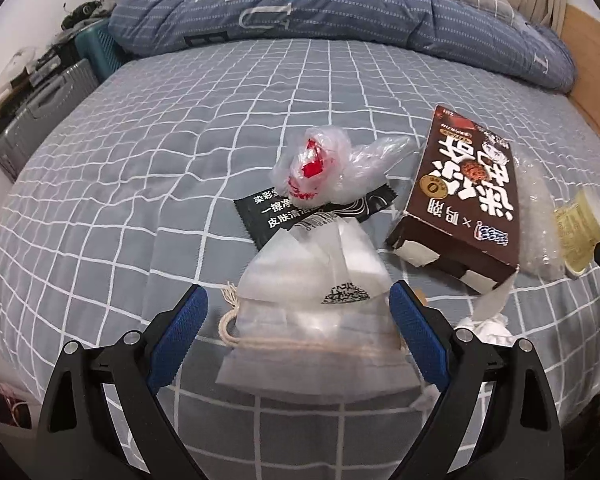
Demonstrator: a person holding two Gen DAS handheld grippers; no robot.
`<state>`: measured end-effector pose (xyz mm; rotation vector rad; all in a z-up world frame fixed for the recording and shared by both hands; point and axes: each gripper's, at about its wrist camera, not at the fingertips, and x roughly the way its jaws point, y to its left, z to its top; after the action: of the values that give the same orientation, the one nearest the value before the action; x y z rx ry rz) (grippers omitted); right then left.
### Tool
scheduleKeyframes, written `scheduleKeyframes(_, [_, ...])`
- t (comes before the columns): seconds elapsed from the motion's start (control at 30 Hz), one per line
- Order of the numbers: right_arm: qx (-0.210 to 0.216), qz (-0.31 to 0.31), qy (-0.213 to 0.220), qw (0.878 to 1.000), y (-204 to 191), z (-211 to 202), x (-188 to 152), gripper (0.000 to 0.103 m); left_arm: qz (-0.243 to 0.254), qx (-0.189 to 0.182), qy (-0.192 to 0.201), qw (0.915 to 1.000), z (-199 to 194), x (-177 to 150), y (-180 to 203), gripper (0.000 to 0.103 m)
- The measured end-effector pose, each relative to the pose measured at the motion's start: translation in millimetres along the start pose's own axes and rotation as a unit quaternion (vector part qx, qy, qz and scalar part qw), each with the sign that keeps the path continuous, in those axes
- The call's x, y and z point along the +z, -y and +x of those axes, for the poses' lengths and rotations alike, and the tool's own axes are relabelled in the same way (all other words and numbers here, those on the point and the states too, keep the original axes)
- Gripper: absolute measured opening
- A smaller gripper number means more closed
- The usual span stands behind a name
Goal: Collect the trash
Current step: 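Grasp the yellow paper cup with the right tool while the left tool grasps the white plastic bag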
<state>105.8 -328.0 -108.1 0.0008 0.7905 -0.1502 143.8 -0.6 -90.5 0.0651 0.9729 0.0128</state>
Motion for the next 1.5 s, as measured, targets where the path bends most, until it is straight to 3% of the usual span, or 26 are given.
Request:
scheduleKeyframes(0.53, [0.006,0.004,0.006,1.000,-4.7,24.0,14.1,0.092,0.007,0.015,-0.006,0.9998,28.3,8.7,7.4,0.086])
scheduleKeyframes(0.87, [0.010,0.006,0.000,1.000,-5.5,33.8,13.6,0.081,0.003,0.013,-0.005,0.9999,28.8,6.4,7.5,0.068])
scheduleKeyframes(0.97, [0.006,0.008,-0.007,1.000,-6.9,37.2,12.9,0.068,0.005,0.013,-0.006,0.9999,31.0,6.9,6.3,0.065])
scheduleKeyframes(1.2, [0.008,0.013,-0.006,1.000,-4.2,36.3,13.8,0.067,0.000,0.005,-0.008,1.0000,32.0,8.6,4.4,0.055])
scheduleKeyframes(1.5, [0.009,0.013,0.005,1.000,-5.7,24.2,17.0,0.067,-0.003,0.001,-0.003,1.0000,21.2,8.0,0.7,0.053])
